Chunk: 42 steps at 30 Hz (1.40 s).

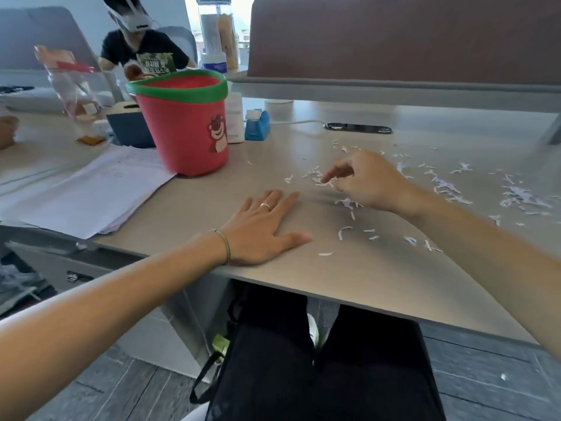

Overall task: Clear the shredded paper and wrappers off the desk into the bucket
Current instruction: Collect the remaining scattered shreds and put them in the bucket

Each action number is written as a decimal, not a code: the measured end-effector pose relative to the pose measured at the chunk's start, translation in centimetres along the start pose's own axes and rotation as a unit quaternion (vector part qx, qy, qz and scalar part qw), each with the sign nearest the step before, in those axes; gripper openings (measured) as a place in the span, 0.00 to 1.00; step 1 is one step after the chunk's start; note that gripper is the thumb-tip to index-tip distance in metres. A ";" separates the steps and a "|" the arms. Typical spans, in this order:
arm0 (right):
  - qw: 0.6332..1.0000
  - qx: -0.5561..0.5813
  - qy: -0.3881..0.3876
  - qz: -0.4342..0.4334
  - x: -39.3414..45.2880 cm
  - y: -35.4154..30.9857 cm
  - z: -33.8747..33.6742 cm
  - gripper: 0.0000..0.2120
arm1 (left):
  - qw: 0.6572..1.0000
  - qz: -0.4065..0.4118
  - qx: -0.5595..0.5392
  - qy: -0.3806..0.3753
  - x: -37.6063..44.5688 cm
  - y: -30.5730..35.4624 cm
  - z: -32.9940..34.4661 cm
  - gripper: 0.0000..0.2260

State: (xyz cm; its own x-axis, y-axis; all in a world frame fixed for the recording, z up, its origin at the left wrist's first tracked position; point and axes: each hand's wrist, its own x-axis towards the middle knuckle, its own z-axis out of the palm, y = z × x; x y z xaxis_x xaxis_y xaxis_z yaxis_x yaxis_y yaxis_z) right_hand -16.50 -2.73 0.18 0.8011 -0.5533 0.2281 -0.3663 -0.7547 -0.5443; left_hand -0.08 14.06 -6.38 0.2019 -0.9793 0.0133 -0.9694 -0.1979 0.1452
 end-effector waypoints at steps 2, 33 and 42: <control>1.000 -0.001 0.012 0.006 0.0 0.9 -0.3 0.15 | 1.000 -0.007 0.001 0.006 1.6 0.0 0.1 0.43; 0.984 -0.041 0.099 0.144 4.1 18.6 -8.9 0.12 | 0.995 -0.021 -0.094 0.019 32.0 0.4 -0.1 0.31; 0.974 -0.088 0.016 0.210 8.0 27.8 -11.2 0.25 | 0.985 0.160 -0.042 -0.056 29.8 6.0 1.4 0.37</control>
State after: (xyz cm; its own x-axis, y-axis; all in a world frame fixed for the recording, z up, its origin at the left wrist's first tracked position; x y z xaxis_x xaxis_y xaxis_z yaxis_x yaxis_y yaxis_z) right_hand -25.55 -32.09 -4.02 0.5491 -0.8347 0.0420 -0.7361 -0.5068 -0.4487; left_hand -0.04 -16.35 -6.46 -0.1335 -0.9904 -0.0358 -0.9649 0.1217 0.2326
